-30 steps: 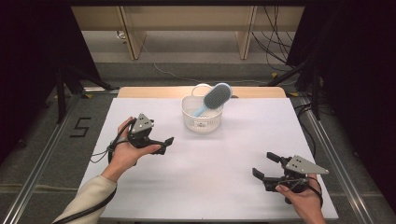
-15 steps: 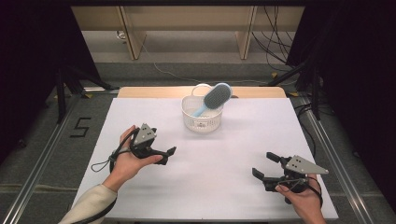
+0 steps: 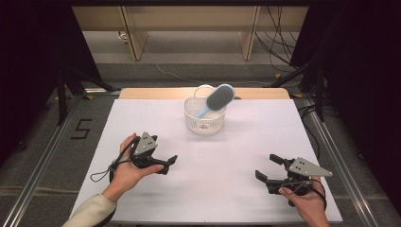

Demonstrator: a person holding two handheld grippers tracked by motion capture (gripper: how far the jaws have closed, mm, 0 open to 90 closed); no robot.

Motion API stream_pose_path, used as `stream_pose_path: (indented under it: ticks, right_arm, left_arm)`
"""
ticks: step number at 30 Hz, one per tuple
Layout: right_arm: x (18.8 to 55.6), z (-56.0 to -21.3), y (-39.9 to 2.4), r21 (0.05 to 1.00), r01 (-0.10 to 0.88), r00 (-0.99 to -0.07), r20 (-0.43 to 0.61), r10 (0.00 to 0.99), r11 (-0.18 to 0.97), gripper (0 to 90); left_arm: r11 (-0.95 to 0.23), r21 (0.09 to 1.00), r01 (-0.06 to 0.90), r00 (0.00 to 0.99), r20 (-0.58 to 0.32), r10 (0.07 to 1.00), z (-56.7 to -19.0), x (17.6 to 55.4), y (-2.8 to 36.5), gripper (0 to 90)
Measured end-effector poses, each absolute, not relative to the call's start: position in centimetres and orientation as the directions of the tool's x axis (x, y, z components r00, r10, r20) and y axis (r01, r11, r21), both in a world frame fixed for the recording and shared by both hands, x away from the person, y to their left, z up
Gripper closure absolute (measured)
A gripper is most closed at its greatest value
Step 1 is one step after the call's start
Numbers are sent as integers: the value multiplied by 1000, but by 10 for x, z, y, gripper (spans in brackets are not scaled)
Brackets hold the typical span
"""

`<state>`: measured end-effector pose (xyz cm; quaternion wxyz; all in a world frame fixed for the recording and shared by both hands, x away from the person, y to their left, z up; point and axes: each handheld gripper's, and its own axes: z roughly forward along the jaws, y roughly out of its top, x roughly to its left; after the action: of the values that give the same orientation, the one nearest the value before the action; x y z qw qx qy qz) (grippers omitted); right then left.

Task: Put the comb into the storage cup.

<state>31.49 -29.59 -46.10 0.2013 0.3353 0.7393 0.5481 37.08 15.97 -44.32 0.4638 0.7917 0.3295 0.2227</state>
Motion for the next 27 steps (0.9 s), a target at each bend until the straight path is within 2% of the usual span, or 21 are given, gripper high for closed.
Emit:
stream_pose_path:
  ticks: [27]
  right_arm:
    - [316, -461, -296, 946, 274, -696, 70, 714, 174, 159]
  left_arm:
    - [-366, 871, 329, 678, 52, 733, -459, 353, 174, 0]
